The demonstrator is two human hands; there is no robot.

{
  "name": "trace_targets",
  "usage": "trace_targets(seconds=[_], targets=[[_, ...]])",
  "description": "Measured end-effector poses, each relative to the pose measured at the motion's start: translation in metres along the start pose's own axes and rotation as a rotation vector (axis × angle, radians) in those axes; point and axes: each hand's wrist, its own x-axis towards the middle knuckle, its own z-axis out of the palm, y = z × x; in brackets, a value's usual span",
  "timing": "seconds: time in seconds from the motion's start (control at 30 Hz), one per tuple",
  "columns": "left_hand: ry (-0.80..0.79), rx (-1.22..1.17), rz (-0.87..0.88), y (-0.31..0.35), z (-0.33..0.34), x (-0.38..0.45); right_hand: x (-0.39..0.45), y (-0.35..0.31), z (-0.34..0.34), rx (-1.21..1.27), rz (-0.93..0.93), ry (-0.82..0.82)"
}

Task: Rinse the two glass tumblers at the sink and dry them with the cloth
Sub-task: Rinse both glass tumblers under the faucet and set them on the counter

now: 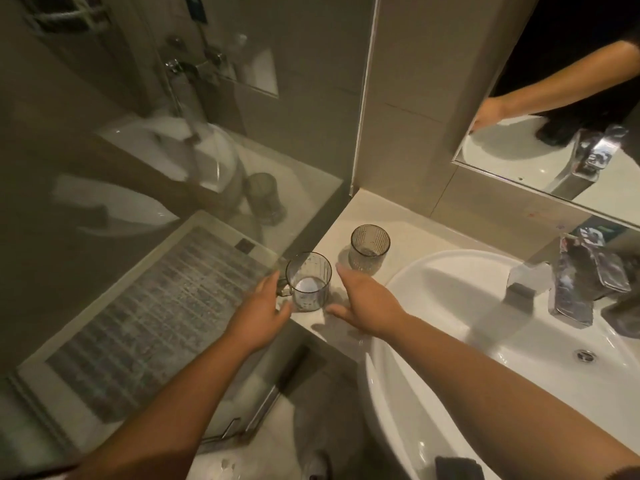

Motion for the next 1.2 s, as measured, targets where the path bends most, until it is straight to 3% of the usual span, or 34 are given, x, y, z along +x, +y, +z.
trace_targets(seconds=[0.13, 0.3, 0.53, 0.73, 0.9, 1.03, 1.1, 1.2], targets=[[0.041, -0.096, -0.028, -0.001, 0.003, 0.013, 0.019, -0.006, 0.012, 0.166, 0.130, -0.026], [-0.001, -0.240, -0.068, 0.000, 0.005, 0.015, 0.025, -0.004, 0.014, 0.283, 0.157, -0.008], [-0.033, -0.339, 0.082, 0.022, -0.014, -0.008, -0.004, -0.005, -0.014, 0.320, 0.059, 0.100], [-0.046, -0.384, 0.233, 0.063, -0.013, -0.029, -0.057, 0.000, -0.054, 0.289, 0.088, 0.203], [-0.113, -0.402, 0.304, 0.100, 0.002, -0.037, -0.110, 0.024, -0.078, 0.006, 0.175, 0.214], [-0.196, -0.405, 0.344, 0.127, 0.022, -0.033, -0.149, 0.059, -0.116, -0.265, 0.163, 0.518], [-0.231, -0.363, 0.366, 0.140, 0.038, -0.031, -0.166, 0.080, -0.139, -0.389, 0.234, 0.593], [-0.260, -0.350, 0.388, 0.160, 0.060, -0.030, -0.182, 0.106, -0.165, -0.483, 0.328, 0.526]])
